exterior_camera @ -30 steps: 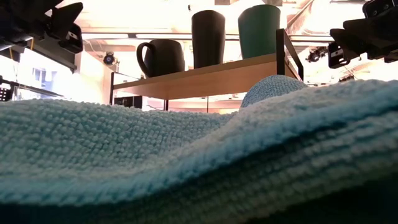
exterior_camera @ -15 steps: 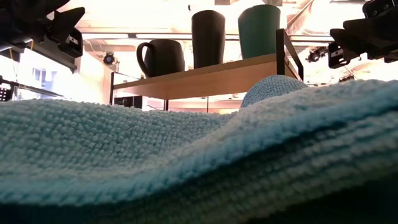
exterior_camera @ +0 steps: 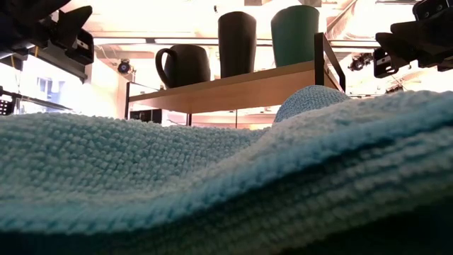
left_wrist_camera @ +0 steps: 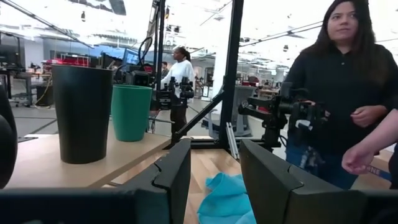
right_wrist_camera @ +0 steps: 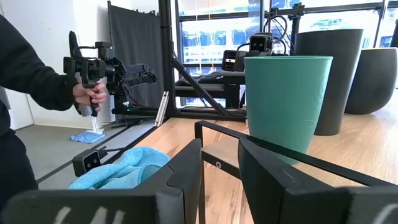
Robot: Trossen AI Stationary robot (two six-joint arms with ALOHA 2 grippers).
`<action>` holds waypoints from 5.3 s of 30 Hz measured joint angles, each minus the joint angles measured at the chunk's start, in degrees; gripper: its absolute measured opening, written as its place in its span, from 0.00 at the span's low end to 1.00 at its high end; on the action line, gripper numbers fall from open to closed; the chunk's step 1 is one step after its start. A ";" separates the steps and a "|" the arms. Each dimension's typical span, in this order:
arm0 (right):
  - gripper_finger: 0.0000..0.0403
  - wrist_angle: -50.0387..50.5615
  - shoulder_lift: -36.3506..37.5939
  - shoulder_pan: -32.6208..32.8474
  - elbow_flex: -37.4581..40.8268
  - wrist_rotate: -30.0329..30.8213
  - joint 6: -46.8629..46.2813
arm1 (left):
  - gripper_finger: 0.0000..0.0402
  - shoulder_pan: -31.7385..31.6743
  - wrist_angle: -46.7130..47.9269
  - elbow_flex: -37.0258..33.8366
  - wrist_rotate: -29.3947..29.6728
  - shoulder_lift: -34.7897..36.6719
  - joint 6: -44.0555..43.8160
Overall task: Stack small to large cups/mugs on shelf
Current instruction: Return to home position
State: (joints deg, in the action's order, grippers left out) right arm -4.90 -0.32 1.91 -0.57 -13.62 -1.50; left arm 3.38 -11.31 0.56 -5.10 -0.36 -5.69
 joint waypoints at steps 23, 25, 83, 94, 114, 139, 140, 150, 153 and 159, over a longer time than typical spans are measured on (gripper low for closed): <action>0.25 0.00 0.00 0.00 0.01 0.00 0.00 | 0.31 0.00 -1.73 0.00 -0.46 0.00 3.03; 0.25 0.00 0.00 0.00 0.01 0.00 0.01 | 0.31 0.00 -2.40 0.00 -0.45 0.01 4.06; 0.25 1.68 0.02 0.00 0.00 0.00 0.00 | 0.31 0.02 11.27 0.26 4.74 -2.78 8.28; 0.25 2.15 -0.02 0.00 0.01 0.03 0.00 | 0.31 0.02 11.23 0.26 4.72 -2.78 8.28; 0.25 2.24 -0.02 0.00 0.01 0.03 0.00 | 0.31 0.02 11.23 0.26 4.70 -2.78 8.28; 0.25 2.28 -0.04 0.00 0.01 0.01 0.00 | 0.31 0.02 11.21 0.26 4.70 -2.78 8.28; 0.25 2.28 -0.04 0.00 0.01 0.01 0.00 | 0.31 0.02 11.21 0.26 4.70 -2.78 8.28; 0.25 2.28 -0.04 0.00 -0.01 0.01 0.00 | 0.31 0.02 11.21 0.26 4.70 -2.78 8.28; 0.25 2.28 -0.04 0.00 0.00 0.01 0.00 | 0.31 0.02 11.21 0.26 4.70 -2.78 8.28; 0.25 2.28 -0.04 0.00 0.00 0.01 0.00 | 0.31 0.02 11.21 0.26 4.70 -2.78 8.28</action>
State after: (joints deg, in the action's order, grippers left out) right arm -2.61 -0.36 1.91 -0.57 -13.61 -1.50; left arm 3.40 -0.10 0.82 -0.40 -3.14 2.59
